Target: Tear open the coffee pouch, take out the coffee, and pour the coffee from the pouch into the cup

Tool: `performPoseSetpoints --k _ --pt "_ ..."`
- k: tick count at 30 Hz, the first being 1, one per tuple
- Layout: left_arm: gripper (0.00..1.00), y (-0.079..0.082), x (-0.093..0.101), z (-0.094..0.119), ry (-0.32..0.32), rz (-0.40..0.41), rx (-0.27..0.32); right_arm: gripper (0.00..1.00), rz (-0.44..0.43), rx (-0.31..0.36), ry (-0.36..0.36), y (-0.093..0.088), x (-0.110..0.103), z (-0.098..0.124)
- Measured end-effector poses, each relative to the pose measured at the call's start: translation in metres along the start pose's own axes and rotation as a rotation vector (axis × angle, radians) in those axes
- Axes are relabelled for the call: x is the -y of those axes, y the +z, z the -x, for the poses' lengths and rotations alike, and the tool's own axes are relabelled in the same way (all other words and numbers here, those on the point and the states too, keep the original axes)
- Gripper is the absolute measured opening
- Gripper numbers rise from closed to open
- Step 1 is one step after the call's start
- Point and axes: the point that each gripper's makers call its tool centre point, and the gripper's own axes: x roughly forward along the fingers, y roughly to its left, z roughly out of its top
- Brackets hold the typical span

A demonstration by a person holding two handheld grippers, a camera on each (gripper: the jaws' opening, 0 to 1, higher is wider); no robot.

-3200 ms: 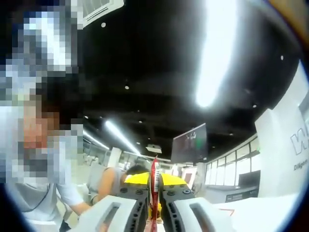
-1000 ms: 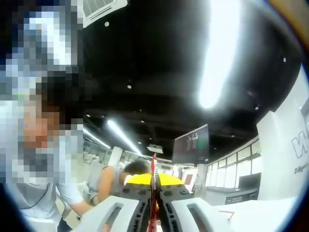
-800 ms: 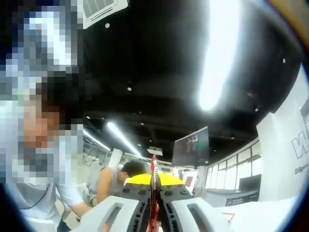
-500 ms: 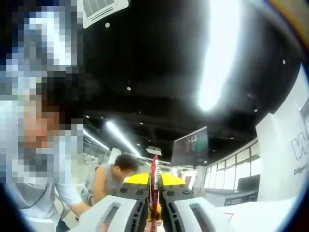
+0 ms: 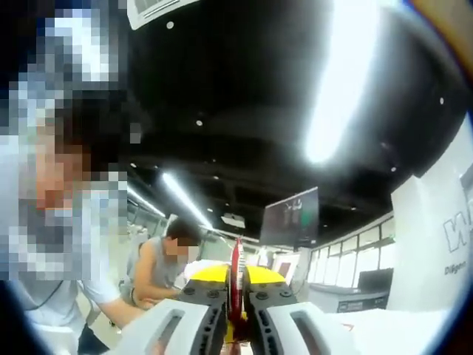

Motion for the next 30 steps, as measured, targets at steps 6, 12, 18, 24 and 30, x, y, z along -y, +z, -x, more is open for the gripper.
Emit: performPoseSetpoints --k 6,12,18,24,30 --pt "0.08 0.001 -0.001 0.001 -0.001 0.009 0.007 0.11 -0.007 0.038 -0.001 0.006 0.000 0.004" --pt "0.10 0.000 0.002 0.000 -0.006 -0.006 0.011 0.03 -0.019 0.020 0.021 0.005 -0.002 0.003" --pt "0.05 0.000 0.002 0.001 -0.002 -0.024 0.008 0.07 0.043 0.032 0.014 0.004 -0.003 0.001" --pt "0.06 0.001 -0.003 0.003 0.012 -0.004 0.009 0.10 0.015 0.038 -0.009 0.004 0.001 0.002" --pt "0.07 0.003 -0.005 0.005 0.021 0.026 0.029 0.11 -0.007 0.067 -0.010 0.009 0.006 0.011"
